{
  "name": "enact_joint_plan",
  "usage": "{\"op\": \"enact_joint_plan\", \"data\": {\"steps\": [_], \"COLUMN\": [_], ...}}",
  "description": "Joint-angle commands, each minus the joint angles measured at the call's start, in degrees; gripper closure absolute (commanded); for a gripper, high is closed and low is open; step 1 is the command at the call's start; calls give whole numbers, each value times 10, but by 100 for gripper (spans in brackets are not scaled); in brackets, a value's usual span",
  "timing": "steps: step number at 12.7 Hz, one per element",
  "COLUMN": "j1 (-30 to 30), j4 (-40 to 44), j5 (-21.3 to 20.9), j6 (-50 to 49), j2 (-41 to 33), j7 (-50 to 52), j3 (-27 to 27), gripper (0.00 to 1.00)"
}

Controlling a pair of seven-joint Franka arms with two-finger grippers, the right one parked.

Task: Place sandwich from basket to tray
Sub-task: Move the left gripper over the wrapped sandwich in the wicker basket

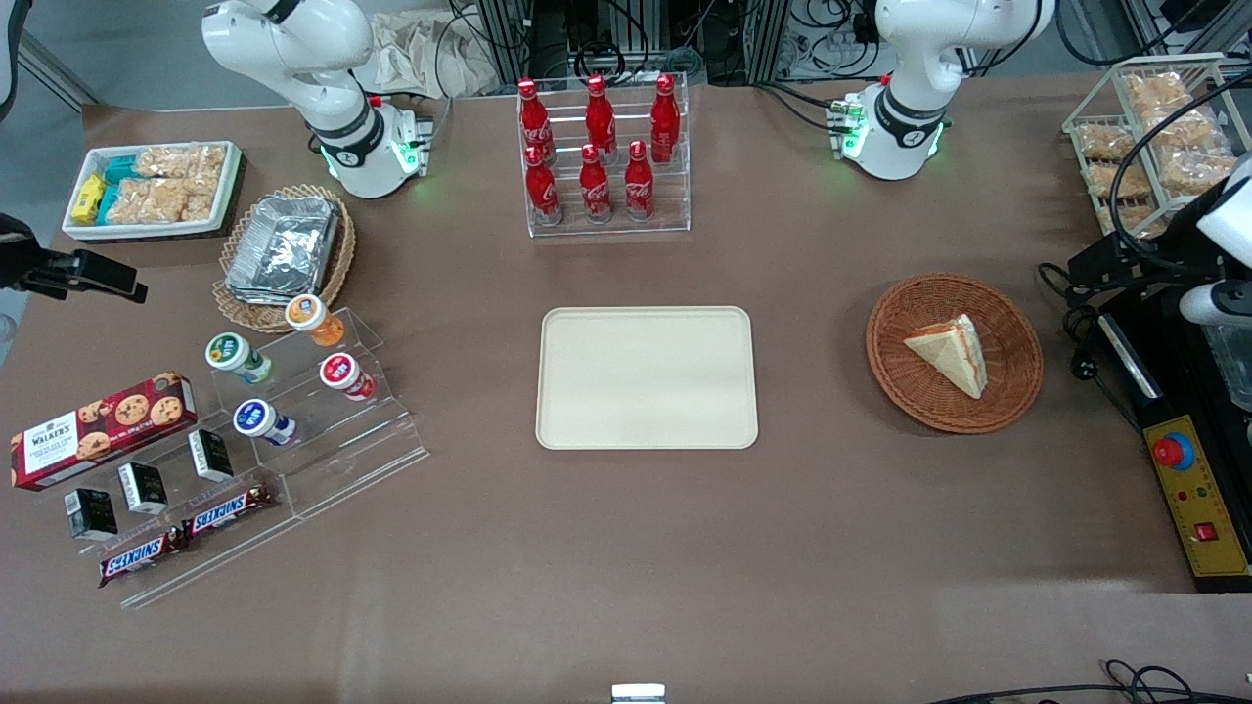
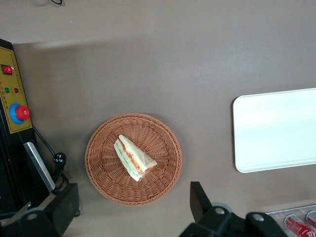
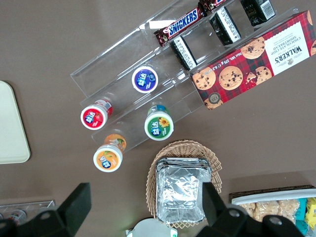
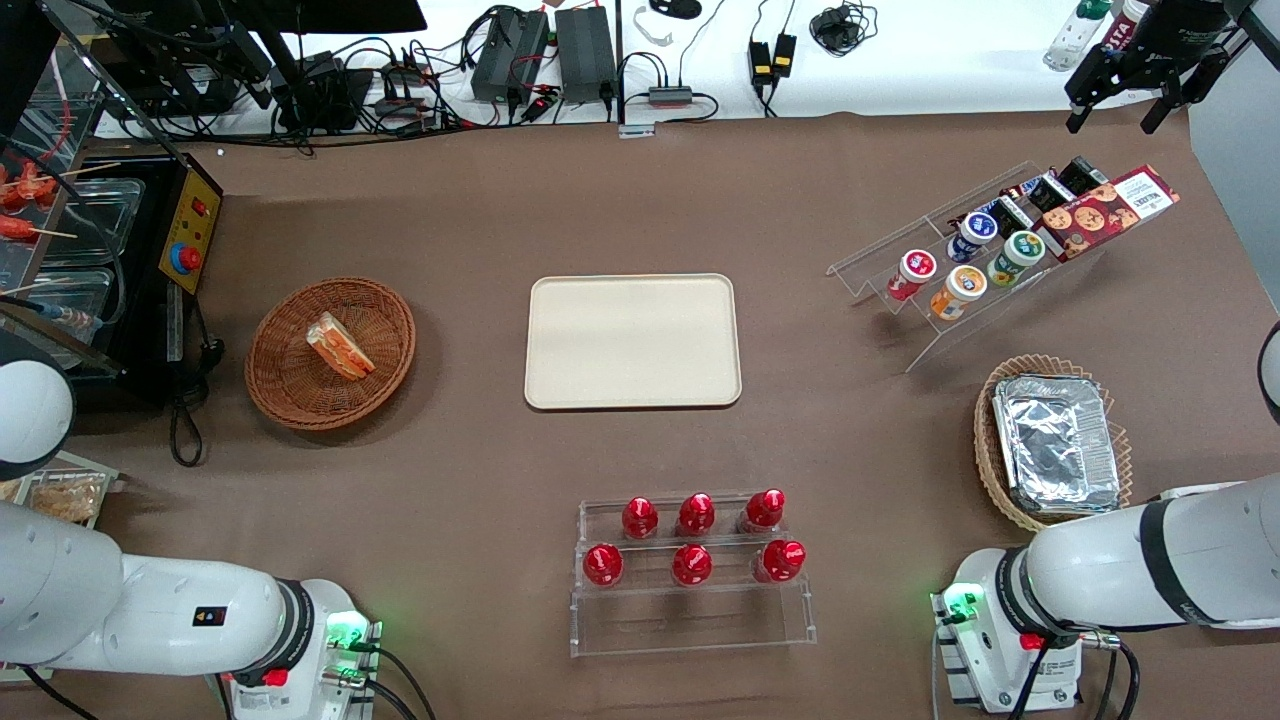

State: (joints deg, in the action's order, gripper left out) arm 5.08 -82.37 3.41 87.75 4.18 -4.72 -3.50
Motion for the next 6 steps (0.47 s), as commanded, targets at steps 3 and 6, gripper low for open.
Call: {"op": "enact_joint_plan", "data": {"steps": [3,6], "j1": [-5,-7], "j4": [3,-6], "j5": [-1,-2], "j6": [-9,-25], "j2": [-4,-13], "j7": [13,151], "j3": [-5,-23], "gripper": [0,0]}}
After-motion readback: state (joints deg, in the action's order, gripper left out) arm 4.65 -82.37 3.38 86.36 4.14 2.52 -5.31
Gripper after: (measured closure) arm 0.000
